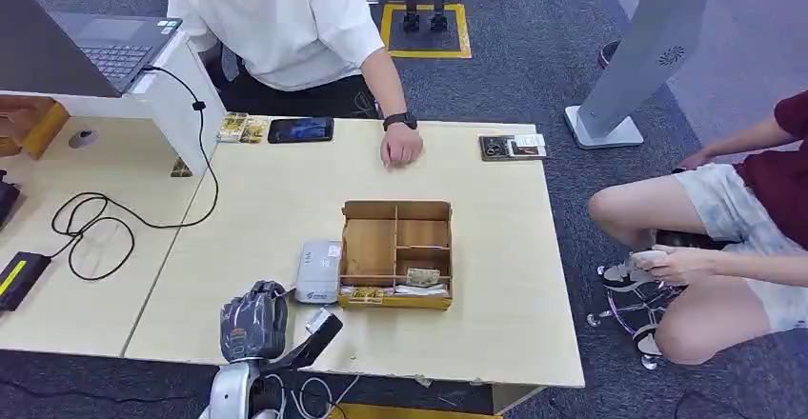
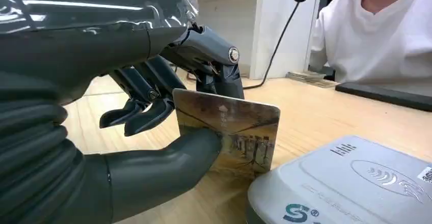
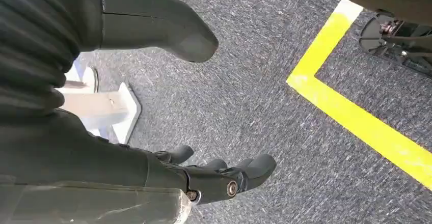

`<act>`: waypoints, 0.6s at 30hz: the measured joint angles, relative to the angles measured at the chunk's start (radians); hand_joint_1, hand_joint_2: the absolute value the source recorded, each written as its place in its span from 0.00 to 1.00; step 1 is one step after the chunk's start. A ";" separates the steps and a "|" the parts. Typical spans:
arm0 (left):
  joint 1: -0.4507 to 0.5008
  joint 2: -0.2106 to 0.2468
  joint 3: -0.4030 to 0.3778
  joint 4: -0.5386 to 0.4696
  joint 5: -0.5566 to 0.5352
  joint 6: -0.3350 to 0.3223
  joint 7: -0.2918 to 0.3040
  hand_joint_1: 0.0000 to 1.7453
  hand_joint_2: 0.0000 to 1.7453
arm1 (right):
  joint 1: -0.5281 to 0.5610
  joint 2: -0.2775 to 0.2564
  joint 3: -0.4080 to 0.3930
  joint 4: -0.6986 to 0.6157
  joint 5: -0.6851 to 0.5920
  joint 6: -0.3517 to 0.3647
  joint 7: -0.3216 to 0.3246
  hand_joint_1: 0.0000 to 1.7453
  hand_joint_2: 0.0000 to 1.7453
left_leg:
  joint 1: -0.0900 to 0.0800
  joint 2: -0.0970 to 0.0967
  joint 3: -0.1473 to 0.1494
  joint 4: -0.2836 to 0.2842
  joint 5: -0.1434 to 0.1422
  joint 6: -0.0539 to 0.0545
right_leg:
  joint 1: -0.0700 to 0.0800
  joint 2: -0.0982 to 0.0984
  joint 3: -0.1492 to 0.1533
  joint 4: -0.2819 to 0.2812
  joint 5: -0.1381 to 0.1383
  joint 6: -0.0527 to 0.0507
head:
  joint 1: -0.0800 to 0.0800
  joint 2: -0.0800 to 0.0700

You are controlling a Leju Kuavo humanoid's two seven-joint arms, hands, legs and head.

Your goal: Pass the card to the sensor for recognition and then transmit it.

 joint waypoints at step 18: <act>0.003 -0.019 0.023 -0.096 0.104 0.033 -0.152 1.00 1.00 | -0.004 -0.012 0.035 -0.024 -0.037 -0.042 0.009 0.00 1.00 | 0.000 0.000 0.000 0.000 0.000 0.000 | 0.000 0.000 0.000 0.000 0.000 0.000 | 0.000 0.000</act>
